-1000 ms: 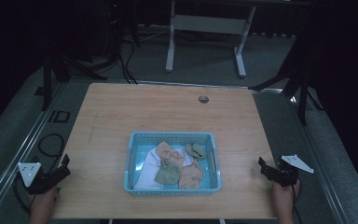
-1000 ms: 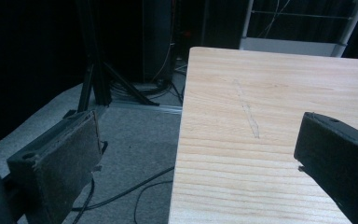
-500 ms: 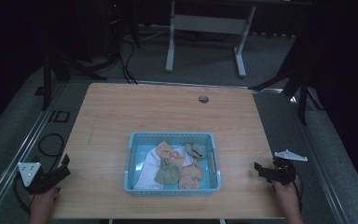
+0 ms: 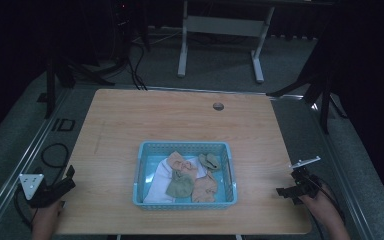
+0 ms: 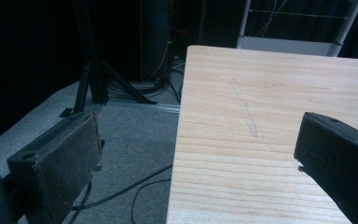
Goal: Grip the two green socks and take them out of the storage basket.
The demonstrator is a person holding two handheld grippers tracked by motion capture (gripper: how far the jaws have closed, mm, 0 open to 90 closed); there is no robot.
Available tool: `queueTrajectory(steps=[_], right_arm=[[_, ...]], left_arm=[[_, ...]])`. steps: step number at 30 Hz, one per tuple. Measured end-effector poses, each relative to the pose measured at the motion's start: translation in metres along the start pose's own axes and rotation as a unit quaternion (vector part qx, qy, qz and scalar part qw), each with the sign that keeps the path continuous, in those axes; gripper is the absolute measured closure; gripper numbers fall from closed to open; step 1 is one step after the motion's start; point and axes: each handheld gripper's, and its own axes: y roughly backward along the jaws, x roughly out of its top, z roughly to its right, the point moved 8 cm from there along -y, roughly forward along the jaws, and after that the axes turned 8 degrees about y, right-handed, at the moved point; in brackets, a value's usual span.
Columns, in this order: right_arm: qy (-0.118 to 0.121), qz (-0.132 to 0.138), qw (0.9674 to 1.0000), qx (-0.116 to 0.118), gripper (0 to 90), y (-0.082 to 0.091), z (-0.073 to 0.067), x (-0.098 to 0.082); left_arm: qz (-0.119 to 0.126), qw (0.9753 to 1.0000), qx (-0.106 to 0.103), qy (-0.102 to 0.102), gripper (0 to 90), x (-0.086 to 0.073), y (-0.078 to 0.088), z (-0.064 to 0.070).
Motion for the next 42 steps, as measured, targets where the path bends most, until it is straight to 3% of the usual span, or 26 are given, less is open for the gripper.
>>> queueTrajectory(steps=[7, 10, 11, 12, 15, 16, 17, 18, 19, 21, 23, 24, 25, 26, 27, 28, 29, 30, 31, 32, 35, 36, 38, 40, 41, 42], right_arm=[[0.044, -0.054, 0.9973, 0.022, 12.7, 0.002, -0.005, -0.007], [0.082, -0.079, 0.993, 0.033, 13.4, 0.004, -0.01, -0.009], [0.082, -0.079, 0.993, 0.033, 13.4, 0.004, -0.01, -0.009], [0.104, -0.088, 0.9898, 0.041, 14.0, 0.006, -0.012, -0.009], [0.12, -0.093, 0.9872, 0.048, 14.1, 0.008, -0.015, -0.008], [0.139, -0.096, 0.9837, 0.061, 14.3, 0.009, -0.018, -0.006], [0.139, -0.096, 0.9837, 0.061, 14.3, 0.009, -0.018, -0.006], [0.156, -0.112, 0.9791, 0.067, 14.3, 0.011, -0.021, -0.006], [0.156, -0.112, 0.9791, 0.067, 14.3, 0.011, -0.021, -0.006], [0.185, -0.128, 0.9717, 0.071, 14.3, 0.014, -0.025, -0.005], [0.189, -0.133, 0.9699, 0.076, 14.3, 0.015, -0.027, -0.004], [0.212, -0.136, 0.9651, 0.072, 14.9, 0.017, -0.029, -0.002], [0.212, -0.136, 0.9651, 0.072, 14.9, 0.017, -0.029, -0.002], [0.226, -0.14, 0.9609, 0.077, 14.9, 0.019, -0.034, 0.0], [0.226, -0.14, 0.9609, 0.077, 14.9, 0.019, -0.034, 0.0], [0.247, -0.141, 0.9549, 0.084, 15.0, 0.021, -0.039, 0.002], [0.247, -0.141, 0.9549, 0.084, 15.0, 0.021, -0.039, 0.002], [0.266, -0.14, 0.9499, 0.087, 15.0, 0.022, -0.043, 0.004], [0.266, -0.14, 0.9499, 0.087, 15.0, 0.022, -0.043, 0.004], [0.277, -0.14, 0.9463, 0.091, 15.0, 0.024, -0.048, 0.006], [0.286, -0.138, 0.9439, 0.091, 15.0, 0.026, -0.051, 0.01], [0.298, -0.137, 0.9403, 0.092, 15.0, 0.028, -0.055, 0.014], [0.302, -0.137, 0.9387, 0.093, 15.0, 0.03, -0.057, 0.016], [0.32, -0.137, 0.9323, 0.097, 15.0, 0.035, -0.065, 0.023], [0.32, -0.137, 0.9323, 0.097, 15.0, 0.035, -0.065, 0.023], [0.328, -0.137, 0.9288, 0.103, 15.1, 0.038, -0.071, 0.029]], left_arm=[[0.0, 1.0, -0.001, 0.002, 0.7, 0.0, 0.0, 0.0], [0.0, 1.0, -0.003, 0.003, 0.7, 0.0, 0.0, 0.0], [0.0, 1.0, -0.003, 0.003, 0.7, 0.0, 0.0, 0.0], [-0.001, 0.9999, -0.009, 0.006, 0.7, 0.0, 0.0, 0.001], [-0.001, 0.9999, -0.01, 0.005, 0.7, 0.0, 0.0, 0.001], [-0.001, 0.9999, -0.01, 0.005, 0.7, 0.0, 0.0, 0.001], [-0.002, 0.9999, -0.01, 0.004, 0.7, 0.0, 0.0, 0.001], [-0.002, 0.9999, -0.01, 0.004, 0.7, 0.0, 0.0, 0.001], [-0.002, 0.9999, -0.01, 0.004, 0.7, 0.0, 0.0, 0.001], [-0.002, 0.9999, -0.01, 0.004, 0.7, 0.0, 0.0, 0.001], [-0.002, 0.9999, -0.011, 0.004, 0.7, 0.0, 0.0, 0.001], [-0.002, 0.9999, -0.011, 0.004, 0.7, 0.0, 0.0, 0.001], [-0.002, 0.9999, -0.011, 0.004, 0.7, 0.0, 0.0, 0.001], [-0.002, 0.9999, -0.011, 0.004, 0.7, 0.0, 0.0, 0.001], [-0.002, 0.9999, -0.011, 0.004, 0.7, 0.0, 0.0, 0.001], [-0.002, 0.9999, -0.011, 0.004, 0.7, 0.0, 0.0, 0.001], [-0.002, 0.9999, -0.011, 0.004, 0.7, 0.0, 0.0, 0.001], [-0.003, 0.9999, -0.011, 0.004, 0.7, 0.0, 0.0, 0.001], [-0.003, 0.9999, -0.011, 0.004, 0.7, 0.0, 0.0, 0.001], [-0.003, 0.9999, -0.011, 0.004, 0.7, 0.0, 0.0, 0.001], [-0.004, 0.9999, -0.011, 0.004, 0.7, 0.0, 0.0, 0.001], [-0.004, 0.9999, -0.011, 0.003, 0.7, -0.001, 0.0, 0.001], [-0.004, 0.9999, -0.012, 0.003, 0.7, -0.001, 0.0, 0.001], [-0.005, 0.9999, -0.012, 0.003, 0.7, -0.001, 0.0, 0.001], [-0.005, 0.9999, -0.012, 0.003, 0.7, -0.001, 0.0, 0.001], [-0.004, 0.9999, -0.012, 0.003, 0.7, 0.0, 0.0, 0.001]])
